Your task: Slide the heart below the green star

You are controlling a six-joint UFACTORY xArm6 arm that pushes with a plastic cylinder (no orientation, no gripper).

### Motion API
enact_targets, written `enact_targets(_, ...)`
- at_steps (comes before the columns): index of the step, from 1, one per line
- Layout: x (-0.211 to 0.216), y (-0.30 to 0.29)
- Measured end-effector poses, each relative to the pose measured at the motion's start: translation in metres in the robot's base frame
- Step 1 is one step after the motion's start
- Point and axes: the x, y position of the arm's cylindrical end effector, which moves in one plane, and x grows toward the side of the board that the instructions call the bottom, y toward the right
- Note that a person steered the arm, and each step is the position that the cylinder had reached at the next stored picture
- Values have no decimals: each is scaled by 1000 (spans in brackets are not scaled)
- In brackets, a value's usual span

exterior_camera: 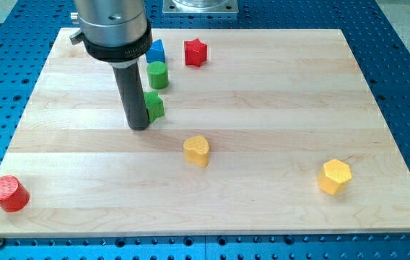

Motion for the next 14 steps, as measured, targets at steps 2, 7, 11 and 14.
enact_targets(2, 15, -11)
enact_targets(7, 61, -33)
enact_targets(11, 143, 109)
enact_targets(14, 110, 98)
